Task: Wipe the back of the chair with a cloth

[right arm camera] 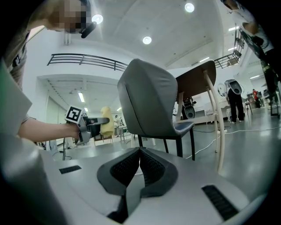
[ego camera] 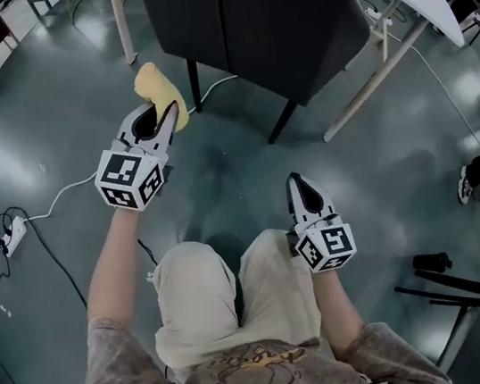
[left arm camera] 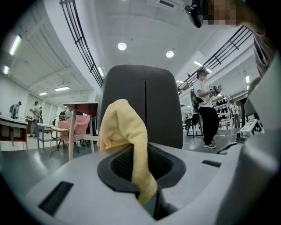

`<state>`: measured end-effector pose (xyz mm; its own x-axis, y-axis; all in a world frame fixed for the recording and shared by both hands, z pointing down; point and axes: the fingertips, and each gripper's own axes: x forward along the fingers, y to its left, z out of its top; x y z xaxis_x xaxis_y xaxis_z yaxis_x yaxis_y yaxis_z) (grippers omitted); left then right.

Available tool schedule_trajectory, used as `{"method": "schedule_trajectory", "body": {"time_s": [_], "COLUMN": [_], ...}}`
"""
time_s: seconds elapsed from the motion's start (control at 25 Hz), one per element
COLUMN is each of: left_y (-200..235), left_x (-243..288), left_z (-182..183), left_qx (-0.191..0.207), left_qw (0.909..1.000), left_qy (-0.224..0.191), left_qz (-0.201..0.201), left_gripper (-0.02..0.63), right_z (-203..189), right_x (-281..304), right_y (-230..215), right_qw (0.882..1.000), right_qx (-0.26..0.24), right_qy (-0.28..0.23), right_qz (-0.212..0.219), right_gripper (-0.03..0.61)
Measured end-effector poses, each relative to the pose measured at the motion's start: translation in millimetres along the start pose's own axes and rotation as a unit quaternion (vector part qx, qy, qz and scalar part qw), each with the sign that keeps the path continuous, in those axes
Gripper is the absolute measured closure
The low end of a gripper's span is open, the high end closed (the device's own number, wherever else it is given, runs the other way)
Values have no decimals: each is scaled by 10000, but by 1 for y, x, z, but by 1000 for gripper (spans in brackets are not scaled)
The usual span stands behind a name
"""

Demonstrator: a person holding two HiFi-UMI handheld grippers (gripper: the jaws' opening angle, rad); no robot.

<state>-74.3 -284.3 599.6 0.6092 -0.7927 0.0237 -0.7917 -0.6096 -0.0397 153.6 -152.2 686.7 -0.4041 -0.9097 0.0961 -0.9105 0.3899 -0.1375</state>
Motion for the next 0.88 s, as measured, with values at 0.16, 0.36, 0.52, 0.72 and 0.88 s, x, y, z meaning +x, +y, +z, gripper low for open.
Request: {"method": "schedule_trajectory", "body": {"time_s": [0.16, 0.36, 0.52, 0.72, 0.88], "left_y": [4, 16, 31, 51, 66], "left_x": [2, -3, -14, -32, -43], "left_z": [18, 66, 129, 251, 348], "left_qx": [-5, -311, -604, -777, -919], "left_qw": [10000, 9994, 9975, 9958, 9944], "left_qy": [19, 163, 371, 472, 508], "left_qz": [-68, -21, 42, 72, 90], "left_gripper": [551, 551, 551, 551, 551], "right_z": [14, 69, 148, 277, 377], "right_x": [14, 27, 33, 38, 37], "right_y": [12, 38, 63, 105, 123], "right_qw": [9997, 9984, 9975, 9960, 9964], "right_qx": [-53, -51, -9, -62, 0], "right_qy": [150, 393, 555, 566, 531], "right_qz": [158, 398, 446, 692, 656], "right_gripper": [552, 552, 552, 552, 552]}}
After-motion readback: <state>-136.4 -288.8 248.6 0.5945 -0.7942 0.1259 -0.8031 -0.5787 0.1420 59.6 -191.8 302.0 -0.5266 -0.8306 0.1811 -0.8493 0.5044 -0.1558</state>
